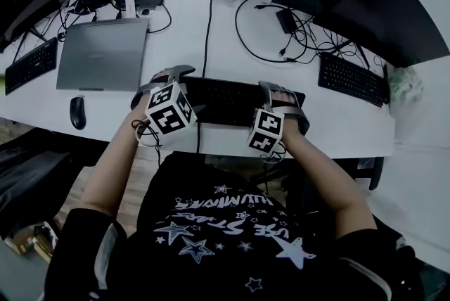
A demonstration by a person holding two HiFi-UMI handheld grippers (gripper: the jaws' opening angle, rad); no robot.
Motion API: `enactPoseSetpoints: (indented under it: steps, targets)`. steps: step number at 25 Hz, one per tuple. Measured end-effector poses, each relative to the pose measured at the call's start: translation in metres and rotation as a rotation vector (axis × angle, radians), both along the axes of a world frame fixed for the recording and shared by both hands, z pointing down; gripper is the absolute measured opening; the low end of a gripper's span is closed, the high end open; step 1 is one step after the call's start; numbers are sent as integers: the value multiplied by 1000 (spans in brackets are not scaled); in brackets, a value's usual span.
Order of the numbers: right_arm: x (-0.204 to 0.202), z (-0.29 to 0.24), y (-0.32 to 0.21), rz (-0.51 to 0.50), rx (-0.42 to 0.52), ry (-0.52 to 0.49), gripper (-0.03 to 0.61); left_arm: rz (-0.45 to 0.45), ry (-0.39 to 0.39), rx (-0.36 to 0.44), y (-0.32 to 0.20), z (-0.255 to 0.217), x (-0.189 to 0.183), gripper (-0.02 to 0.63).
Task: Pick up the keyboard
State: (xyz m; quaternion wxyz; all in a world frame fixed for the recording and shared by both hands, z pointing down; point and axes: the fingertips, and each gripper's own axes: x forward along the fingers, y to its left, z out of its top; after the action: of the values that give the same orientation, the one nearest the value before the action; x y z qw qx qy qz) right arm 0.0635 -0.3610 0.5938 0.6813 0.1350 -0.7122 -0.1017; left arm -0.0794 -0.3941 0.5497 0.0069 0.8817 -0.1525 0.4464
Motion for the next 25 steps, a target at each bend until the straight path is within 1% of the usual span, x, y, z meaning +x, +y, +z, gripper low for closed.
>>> enactPoseSetpoints:
  steps: [2,4,8,9,11,15,18,21,24,25]
  targets:
    - [-1,-4,1,-5,41,-6,574,55,-23,-18,2,0,5,402]
    - [-4,-10,3,-5,86,-21,574,116,-50,-60,7,0,11,402]
    - [0,-15,7,-23,190,-24,574,249,-164,-163,20,5,15,401]
    - [1,-16,8,-28,214,-25,574,277,-181,-181,22,7,17,400]
    - [1,-17,10,-33,259,-25,574,316,-202,-202,26,8,22,400]
    - [2,-18,14,-47,347,-19,574,410,-205,-224,34,3,43,400]
    - [1,-22,18,-69,402,-38,574,442,-266,-301,48,15,41,400]
    - [0,-24,22,-87,438,-58,574,447,-305,-316,51,25,38,400]
    - [0,-27,22,-97,466,-64,574,459,-409,-331,58,34,27,397]
    - [1,-28,22,-102,476,-65,574,462,-427,-325,58,35,26,364]
